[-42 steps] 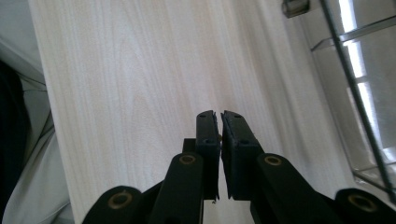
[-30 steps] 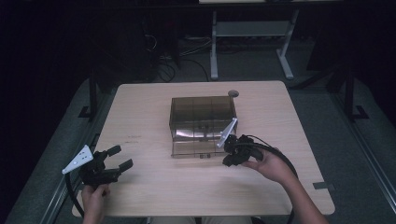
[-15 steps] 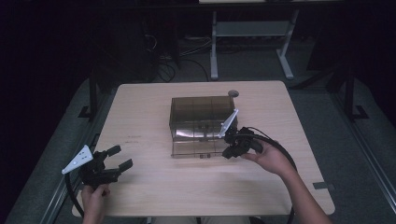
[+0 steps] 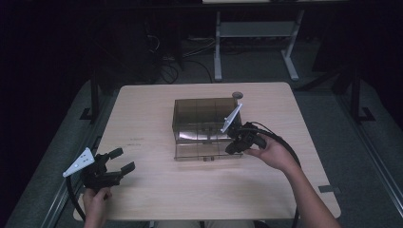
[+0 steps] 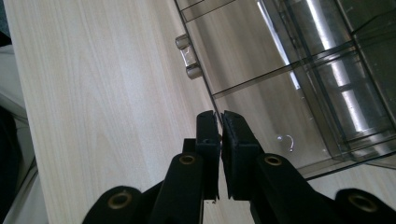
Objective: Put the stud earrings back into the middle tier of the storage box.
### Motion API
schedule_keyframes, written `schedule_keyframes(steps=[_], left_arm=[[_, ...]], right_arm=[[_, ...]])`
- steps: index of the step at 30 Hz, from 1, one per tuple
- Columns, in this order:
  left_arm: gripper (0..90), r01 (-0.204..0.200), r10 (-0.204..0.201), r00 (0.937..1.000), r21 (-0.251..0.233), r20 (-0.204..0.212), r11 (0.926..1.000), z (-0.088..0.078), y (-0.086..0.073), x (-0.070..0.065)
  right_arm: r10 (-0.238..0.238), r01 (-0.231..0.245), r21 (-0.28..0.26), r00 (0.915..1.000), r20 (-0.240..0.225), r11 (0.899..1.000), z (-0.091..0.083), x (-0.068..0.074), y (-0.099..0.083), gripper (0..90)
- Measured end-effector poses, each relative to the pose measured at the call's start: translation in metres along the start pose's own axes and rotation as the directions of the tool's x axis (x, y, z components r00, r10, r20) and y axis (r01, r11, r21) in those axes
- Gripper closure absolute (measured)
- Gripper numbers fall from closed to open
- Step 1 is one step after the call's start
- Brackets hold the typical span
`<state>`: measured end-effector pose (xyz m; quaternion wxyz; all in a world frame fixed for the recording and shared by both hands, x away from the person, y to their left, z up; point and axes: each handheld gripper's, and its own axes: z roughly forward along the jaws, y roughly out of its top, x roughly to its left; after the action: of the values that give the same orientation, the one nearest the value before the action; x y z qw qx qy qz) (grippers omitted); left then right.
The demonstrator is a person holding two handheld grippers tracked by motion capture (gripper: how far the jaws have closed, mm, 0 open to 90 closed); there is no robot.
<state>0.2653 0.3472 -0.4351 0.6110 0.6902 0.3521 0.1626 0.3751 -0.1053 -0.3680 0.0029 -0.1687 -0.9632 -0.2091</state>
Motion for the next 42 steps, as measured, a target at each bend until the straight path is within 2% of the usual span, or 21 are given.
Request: schedule_keyframes(steps=[12, 27, 39, 42], left_arm=[[12.8, 0.004, -0.004, 1.0000, 0.001, -0.004, 1.0000, 0.002, 0.000, 0.001], [12.8, 0.006, -0.007, 1.0000, -0.004, -0.004, 1.0000, 0.003, 0.000, 0.002], [12.8, 0.005, -0.005, 1.0000, 0.003, -0.003, 1.0000, 0.002, 0.000, 0.002], [12.8, 0.005, -0.005, 1.0000, -0.001, -0.003, 1.0000, 0.002, 0.000, 0.002]], right_arm=[[0.010, -0.010, -0.005, 0.9999, -0.002, 1.000, 0.003, -0.012, 0.008, 85.0], [0.059, -0.059, 0.024, 0.9982, -0.014, 0.998, 0.026, -0.035, 0.012, 85.0], [0.062, -0.061, 0.054, 0.9981, -0.005, 0.997, 0.039, -0.040, 0.017, 85.0], [0.065, -0.065, 0.062, 0.9979, 0.010, 0.996, 0.041, -0.040, 0.018, 85.0]])
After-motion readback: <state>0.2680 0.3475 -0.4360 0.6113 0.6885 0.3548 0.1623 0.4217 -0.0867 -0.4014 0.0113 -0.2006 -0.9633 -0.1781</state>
